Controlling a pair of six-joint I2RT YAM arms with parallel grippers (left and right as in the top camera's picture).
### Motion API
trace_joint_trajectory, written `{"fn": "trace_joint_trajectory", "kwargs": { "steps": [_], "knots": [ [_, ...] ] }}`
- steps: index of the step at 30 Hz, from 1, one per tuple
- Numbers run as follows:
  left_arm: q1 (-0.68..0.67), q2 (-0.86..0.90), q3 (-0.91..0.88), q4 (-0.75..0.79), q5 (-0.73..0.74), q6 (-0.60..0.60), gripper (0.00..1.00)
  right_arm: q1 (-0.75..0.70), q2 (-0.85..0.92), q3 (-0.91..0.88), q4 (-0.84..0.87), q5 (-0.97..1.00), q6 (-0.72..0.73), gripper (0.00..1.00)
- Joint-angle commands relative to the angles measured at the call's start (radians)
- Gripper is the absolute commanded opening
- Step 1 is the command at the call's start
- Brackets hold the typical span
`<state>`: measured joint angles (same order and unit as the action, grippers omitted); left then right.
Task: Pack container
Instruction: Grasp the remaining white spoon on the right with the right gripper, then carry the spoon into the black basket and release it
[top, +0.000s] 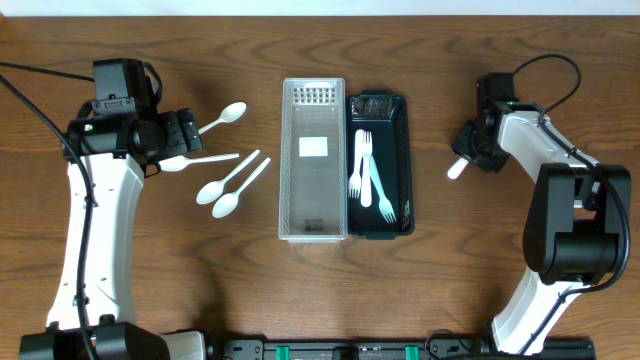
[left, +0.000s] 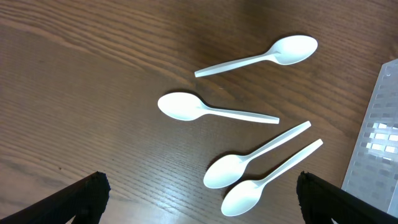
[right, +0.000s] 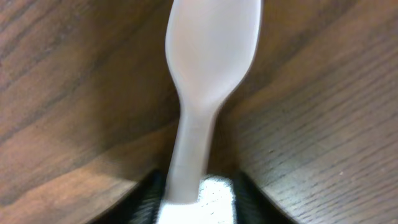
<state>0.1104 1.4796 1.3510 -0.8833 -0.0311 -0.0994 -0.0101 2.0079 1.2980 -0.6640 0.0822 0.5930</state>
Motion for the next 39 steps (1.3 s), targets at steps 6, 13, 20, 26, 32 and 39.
{"fn": "trace_joint_trajectory", "kwargs": {
  "steps": [6,13,20,26,32,39],
  "knots": [
    [0.004,0.010,0.021,-0.002,-0.011,0.016,0.98,-0.002,-0.043,0.004,-0.056,-0.021,0.015,0.11],
    [0.004,0.010,0.021,-0.002,-0.011,0.016,0.98,0.042,-0.301,0.060,-0.068,-0.117,-0.016,0.01],
    [0.004,0.010,0.021,-0.002,-0.011,0.016,0.98,0.228,-0.465,0.063,-0.091,-0.117,-0.078,0.01],
    [0.004,0.010,0.021,-0.002,-0.011,0.016,0.98,0.383,-0.356,0.006,-0.081,-0.113,-0.079,0.01],
    [0.004,0.010,0.021,-0.002,-0.011,0.016,0.98,0.473,-0.225,0.007,-0.031,-0.121,-0.166,0.22],
    [0.004,0.010,0.021,-0.031,0.114,0.012,0.98,0.464,-0.291,0.076,-0.032,-0.114,-0.274,0.70]
  ]
}}
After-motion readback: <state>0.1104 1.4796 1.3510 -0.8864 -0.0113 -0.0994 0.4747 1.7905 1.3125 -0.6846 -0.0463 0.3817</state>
